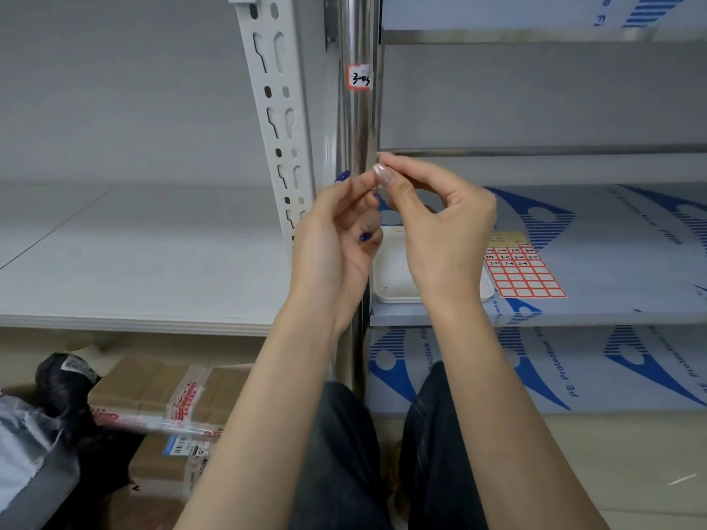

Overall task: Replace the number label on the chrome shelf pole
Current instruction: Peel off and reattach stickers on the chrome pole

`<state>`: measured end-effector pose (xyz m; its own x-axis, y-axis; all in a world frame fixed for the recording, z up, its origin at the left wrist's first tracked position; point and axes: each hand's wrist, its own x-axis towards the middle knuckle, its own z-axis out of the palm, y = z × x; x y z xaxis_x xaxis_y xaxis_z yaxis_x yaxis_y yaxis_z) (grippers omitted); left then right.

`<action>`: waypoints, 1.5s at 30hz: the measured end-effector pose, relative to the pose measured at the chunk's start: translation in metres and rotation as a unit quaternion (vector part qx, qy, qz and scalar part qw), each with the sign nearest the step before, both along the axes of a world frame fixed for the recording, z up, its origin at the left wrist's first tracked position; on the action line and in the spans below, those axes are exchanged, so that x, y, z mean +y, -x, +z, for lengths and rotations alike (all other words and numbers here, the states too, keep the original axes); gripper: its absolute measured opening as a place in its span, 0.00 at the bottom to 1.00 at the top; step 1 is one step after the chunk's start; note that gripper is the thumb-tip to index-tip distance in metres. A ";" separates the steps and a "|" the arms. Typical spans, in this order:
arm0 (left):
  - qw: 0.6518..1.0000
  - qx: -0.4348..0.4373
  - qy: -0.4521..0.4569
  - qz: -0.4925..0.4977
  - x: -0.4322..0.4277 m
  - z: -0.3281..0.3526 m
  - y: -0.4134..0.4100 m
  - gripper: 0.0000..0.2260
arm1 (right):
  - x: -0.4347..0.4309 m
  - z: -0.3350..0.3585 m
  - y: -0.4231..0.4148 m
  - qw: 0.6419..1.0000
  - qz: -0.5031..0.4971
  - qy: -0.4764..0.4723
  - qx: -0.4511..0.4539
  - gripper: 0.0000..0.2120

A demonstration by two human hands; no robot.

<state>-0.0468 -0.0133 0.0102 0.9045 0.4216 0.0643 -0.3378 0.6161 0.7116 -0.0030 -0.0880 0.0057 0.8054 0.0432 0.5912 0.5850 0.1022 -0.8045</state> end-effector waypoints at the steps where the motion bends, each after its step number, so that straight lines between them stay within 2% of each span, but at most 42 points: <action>1: 1.000 0.003 0.019 -0.015 -0.002 -0.001 0.000 0.12 | -0.001 -0.001 0.000 1.000 -0.006 -0.003 -0.006 0.08; 4: 0.998 0.009 0.043 -0.042 -0.005 -0.003 0.001 0.13 | -0.005 -0.003 -0.003 1.000 -0.001 -0.006 0.006 0.07; 7: 0.999 0.019 0.021 -0.043 -0.007 -0.004 0.001 0.14 | -0.010 -0.004 -0.005 1.000 0.007 -0.015 0.025 0.05; 12: 0.993 0.025 0.078 -0.085 -0.010 -0.008 0.002 0.14 | -0.015 -0.009 -0.007 0.995 -0.069 0.028 -0.064 0.06; 14: 0.991 0.036 0.093 -0.094 -0.009 -0.014 0.002 0.14 | -0.017 -0.013 -0.011 0.994 -0.083 0.024 -0.073 0.06; 17: 0.993 0.064 0.077 -0.067 -0.004 -0.024 0.000 0.14 | -0.023 -0.019 -0.021 0.998 -0.063 0.008 -0.013 0.04; 21: 0.992 0.087 0.082 -0.033 0.004 -0.034 -0.002 0.14 | -0.030 -0.034 -0.039 0.993 -0.069 0.064 0.070 0.06; 25: 0.993 0.089 0.081 -0.020 0.008 -0.036 -0.003 0.14 | -0.032 -0.056 -0.051 0.983 -0.103 0.123 0.092 0.08; 29: 0.994 0.081 0.077 -0.012 0.013 -0.035 -0.007 0.13 | -0.032 -0.077 -0.072 0.969 -0.107 0.175 0.136 0.06; 33: 0.996 0.080 0.029 0.013 0.023 -0.034 -0.005 0.13 | -0.024 -0.091 -0.097 0.950 -0.110 0.234 0.175 0.06; 35: 0.996 0.080 -0.002 0.030 0.030 -0.031 -0.004 0.13 | -0.019 -0.097 -0.107 0.941 -0.105 0.270 0.177 0.08; 39: 0.993 0.077 -0.066 0.058 0.042 -0.025 -0.004 0.13 | -0.017 -0.101 -0.120 0.927 -0.116 0.317 0.161 0.06; 45: 0.966 0.084 -0.211 0.126 0.050 0.001 -0.013 0.06 | -0.016 -0.093 -0.132 0.914 -0.123 0.354 0.157 0.06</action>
<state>-0.0341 0.0371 0.0112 0.7891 0.5982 0.1397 -0.2967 0.1719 0.9394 0.1292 -0.1043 -0.0874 0.9674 0.1193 0.2234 0.2488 -0.6126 -0.7502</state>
